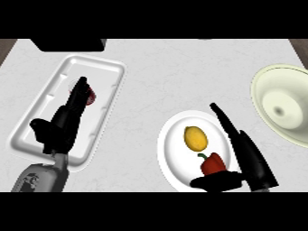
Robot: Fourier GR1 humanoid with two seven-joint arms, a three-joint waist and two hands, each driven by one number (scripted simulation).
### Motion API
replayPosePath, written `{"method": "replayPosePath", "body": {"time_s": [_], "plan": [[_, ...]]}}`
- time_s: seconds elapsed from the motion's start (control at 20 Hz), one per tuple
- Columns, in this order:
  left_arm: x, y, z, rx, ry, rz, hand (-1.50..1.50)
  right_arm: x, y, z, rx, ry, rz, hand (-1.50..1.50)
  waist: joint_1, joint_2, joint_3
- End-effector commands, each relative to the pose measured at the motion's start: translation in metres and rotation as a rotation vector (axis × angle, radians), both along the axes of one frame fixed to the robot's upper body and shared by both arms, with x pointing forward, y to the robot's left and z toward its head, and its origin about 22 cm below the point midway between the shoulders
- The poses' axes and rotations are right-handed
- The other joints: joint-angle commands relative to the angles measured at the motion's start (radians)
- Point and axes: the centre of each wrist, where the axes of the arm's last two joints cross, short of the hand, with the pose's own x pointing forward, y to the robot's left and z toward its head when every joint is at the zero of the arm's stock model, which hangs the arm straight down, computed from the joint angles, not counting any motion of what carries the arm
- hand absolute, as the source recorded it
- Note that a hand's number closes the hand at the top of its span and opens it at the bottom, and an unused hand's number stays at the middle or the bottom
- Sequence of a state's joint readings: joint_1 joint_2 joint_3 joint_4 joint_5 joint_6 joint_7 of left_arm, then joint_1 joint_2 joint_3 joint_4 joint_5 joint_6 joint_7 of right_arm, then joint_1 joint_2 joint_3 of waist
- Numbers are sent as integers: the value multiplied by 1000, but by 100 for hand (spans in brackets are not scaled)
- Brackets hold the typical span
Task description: Pick the lemon from the plate and place it in the bowl
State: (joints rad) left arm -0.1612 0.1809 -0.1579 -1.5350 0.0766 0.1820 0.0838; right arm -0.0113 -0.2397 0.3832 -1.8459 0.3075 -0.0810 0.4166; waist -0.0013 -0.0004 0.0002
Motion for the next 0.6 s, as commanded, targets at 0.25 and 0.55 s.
{"method": "replayPosePath", "body": {"time_s": [0.25,0.55], "plan": [[-14,16,-5,-15,-7,-1,0,-2,-7,-20,107,19,-6,-150,2,0,0],[-14,13,7,-2,8,-16,0,4,0,-31,112,63,-3,-150,2,0,0]]}}
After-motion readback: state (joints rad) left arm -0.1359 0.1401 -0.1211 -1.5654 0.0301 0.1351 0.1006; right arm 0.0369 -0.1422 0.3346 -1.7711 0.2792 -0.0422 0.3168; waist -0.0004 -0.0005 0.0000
